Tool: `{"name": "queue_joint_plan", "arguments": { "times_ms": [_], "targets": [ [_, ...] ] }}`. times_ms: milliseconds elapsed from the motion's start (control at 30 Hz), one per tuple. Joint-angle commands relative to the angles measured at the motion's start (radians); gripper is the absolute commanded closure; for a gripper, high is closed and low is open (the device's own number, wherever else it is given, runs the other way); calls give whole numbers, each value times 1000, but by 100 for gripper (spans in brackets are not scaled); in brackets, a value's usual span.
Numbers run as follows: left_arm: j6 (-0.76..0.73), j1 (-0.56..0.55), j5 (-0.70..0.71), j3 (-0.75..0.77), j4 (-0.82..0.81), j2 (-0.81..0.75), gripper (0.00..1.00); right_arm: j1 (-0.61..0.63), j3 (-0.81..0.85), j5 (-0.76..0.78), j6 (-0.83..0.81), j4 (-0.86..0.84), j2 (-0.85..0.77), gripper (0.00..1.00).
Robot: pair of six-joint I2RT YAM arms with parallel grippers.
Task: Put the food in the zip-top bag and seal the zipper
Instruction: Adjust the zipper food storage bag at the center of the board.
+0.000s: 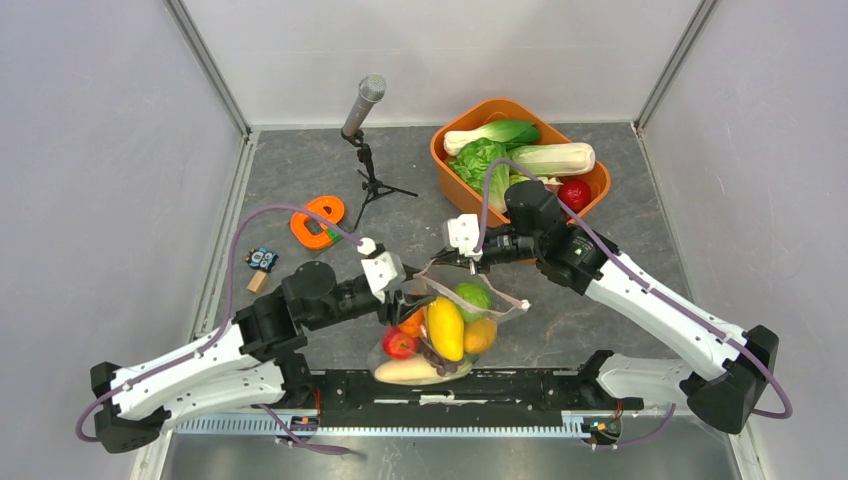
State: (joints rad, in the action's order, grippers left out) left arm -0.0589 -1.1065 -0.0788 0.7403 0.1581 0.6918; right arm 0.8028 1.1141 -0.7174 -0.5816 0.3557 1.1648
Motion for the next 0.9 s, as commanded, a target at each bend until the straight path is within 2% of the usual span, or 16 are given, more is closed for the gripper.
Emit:
{"name": "queue_joint_plan", "arguments": {
  "times_ms": [0, 67, 167, 367, 467, 533, 600, 667, 700, 733, 767, 800, 867],
  "targets": [
    [-47, -1, -30, 47, -26, 39, 50, -4, 4, -34, -9, -49, -13, 94],
    [-50, -2, -19, 52, -37, 47, 54, -3, 4, -37, -8, -45, -17, 93],
    [-50, -1, -4, 54, -56, 51, 67, -3, 0, -36, -5, -42, -20, 93],
    [-33, 0, 24, 43, -76, 22, 82, -3, -10, -14, 1, -47, -28, 92],
    [-25, -1, 58, 29, -77, -4, 96, -3, -20, 1, 14, -64, -32, 90],
    [-27, -2, 72, 23, -68, -17, 98, -4, -34, 14, 29, -86, -38, 88],
    [-27, -1, 76, 25, -46, -25, 98, -4, -48, 42, 55, -119, -50, 82],
    [-27, -2, 104, 31, -21, -30, 98, -3, -64, 119, 114, -175, -71, 67],
    [-27, -2, 106, 33, -10, -32, 98, -4, -75, 179, 166, -226, -85, 63],
    [-29, -1, 108, 36, 3, -36, 98, -7, -82, 273, 229, -270, -106, 55],
    [-31, 0, 108, 36, 12, -40, 98, -10, -77, 392, 297, -290, -125, 41],
    [-32, -1, 108, 37, 24, -46, 98, -23, -70, 521, 365, -294, -145, 35],
    [-35, -1, 106, 36, 39, -59, 98, -64, -91, 596, 427, -309, -195, 34]
  ]
}}
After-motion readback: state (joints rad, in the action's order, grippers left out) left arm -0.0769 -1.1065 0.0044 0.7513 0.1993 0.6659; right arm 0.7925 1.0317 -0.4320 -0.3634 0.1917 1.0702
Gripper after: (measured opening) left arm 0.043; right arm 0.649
